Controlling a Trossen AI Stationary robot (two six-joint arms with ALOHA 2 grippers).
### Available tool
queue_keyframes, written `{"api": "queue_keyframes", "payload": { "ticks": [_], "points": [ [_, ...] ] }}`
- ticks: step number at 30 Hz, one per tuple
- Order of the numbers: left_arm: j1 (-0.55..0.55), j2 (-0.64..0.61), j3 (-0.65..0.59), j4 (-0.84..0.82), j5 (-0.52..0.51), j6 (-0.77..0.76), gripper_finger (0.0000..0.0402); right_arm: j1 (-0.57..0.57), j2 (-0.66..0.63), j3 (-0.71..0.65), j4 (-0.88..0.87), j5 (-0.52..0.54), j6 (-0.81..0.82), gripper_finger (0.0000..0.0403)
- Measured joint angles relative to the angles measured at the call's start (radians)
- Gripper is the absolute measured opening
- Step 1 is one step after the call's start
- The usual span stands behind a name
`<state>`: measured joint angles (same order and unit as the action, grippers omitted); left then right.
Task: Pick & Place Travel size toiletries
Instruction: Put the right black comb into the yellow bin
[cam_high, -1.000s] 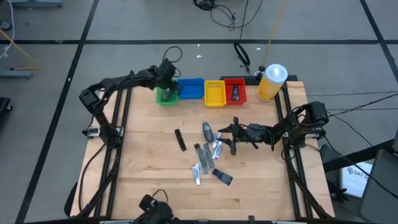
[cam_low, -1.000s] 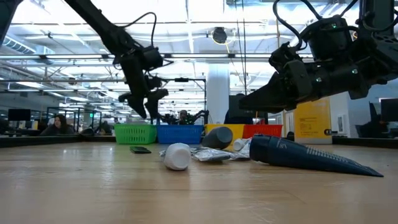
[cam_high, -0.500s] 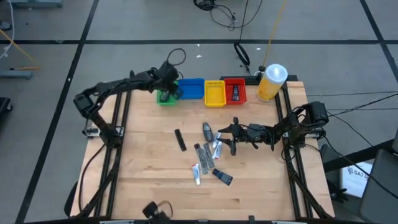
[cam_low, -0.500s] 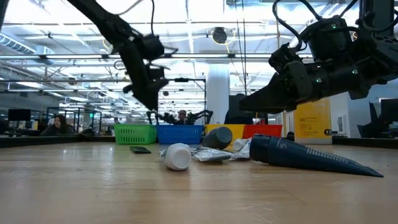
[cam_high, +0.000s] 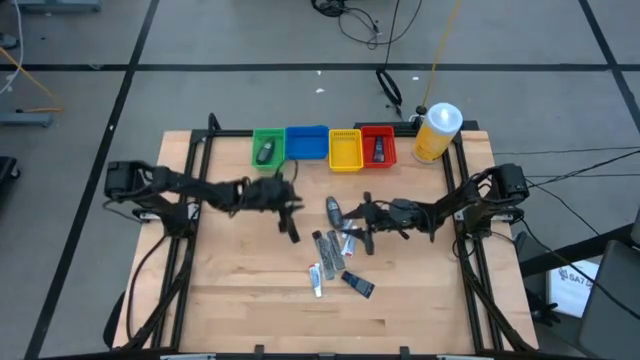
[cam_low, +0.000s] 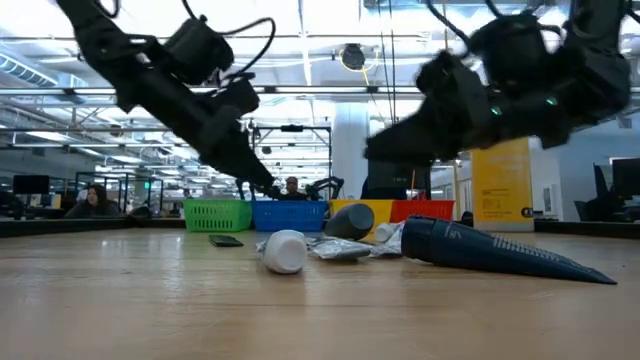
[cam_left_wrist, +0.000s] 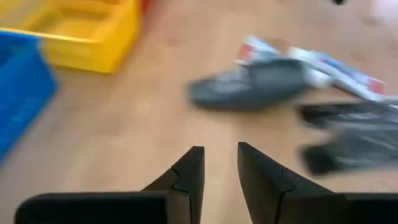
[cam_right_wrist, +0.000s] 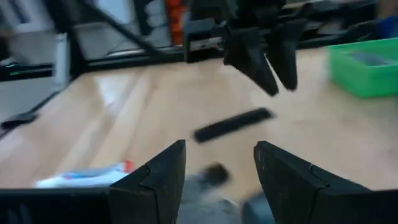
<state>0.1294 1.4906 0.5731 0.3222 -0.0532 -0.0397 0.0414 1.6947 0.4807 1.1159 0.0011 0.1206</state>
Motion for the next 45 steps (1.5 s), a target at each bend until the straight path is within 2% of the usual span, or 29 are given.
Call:
{"api": "queue_keyframes", "payload": {
  "ticks": [2,7,9,11,15,20,25,27,30,35,39,41,45],
  "points": [
    [-0.061,0.000,0.000,0.021,-0.021,-0.037,0.0093,0.000,0.000,0.087,-0.170,-0.059,-0.003,0.0183],
    [-0.180,0.043,0.001,0.152,-0.026,-0.040,0.0093,-0.001,0.000,0.343,-0.758,-0.175,-0.086,0.0183],
    [-0.208,0.076,0.000,0.218,-0.026,-0.036,0.0093,0.000,0.000,0.408,-0.910,-0.203,-0.106,0.0183],
    [-0.223,0.111,0.001,0.263,-0.028,-0.038,0.0093,0.000,0.000,0.428,-0.968,-0.213,-0.103,0.0183],
    [-0.234,0.189,0.001,0.328,-0.028,-0.063,0.0093,0.000,0.000,0.399,-0.970,-0.135,-0.071,0.0183],
    [-0.236,0.252,0.004,0.334,-0.029,-0.107,0.0093,0.002,0.000,0.328,-0.973,0.088,-0.047,0.0183],
    [-0.238,0.276,0.004,0.344,-0.040,-0.143,0.0093,0.005,-0.066,0.313,-1.094,0.295,-0.045,0.0183],
    [-0.243,0.283,0.004,0.370,-0.044,-0.146,0.0093,0.018,-0.107,0.313,-1.115,0.289,-0.030,0.0183],
    [-0.253,0.298,0.011,0.413,-0.036,-0.134,0.0093,0.045,-0.133,0.315,-1.046,0.159,-0.025,0.0183],
    [-0.263,0.364,0.096,0.410,0.080,-0.120,0.0093,0.075,-0.054,0.307,-0.836,0.003,-0.002,0.0183],
    [-0.278,0.433,0.166,0.400,0.082,-0.162,0.0093,0.085,0.068,0.303,-0.672,-0.008,-0.013,0.0183],
    [-0.285,0.456,0.195,0.379,0.081,-0.180,0.0093,0.085,0.109,0.302,-0.650,0.003,-0.034,0.0183],
    [-0.297,0.493,0.248,0.338,0.080,-0.184,0.0093,0.075,0.139,0.302,-0.644,0.105,-0.038,0.0183]
  ]
}}
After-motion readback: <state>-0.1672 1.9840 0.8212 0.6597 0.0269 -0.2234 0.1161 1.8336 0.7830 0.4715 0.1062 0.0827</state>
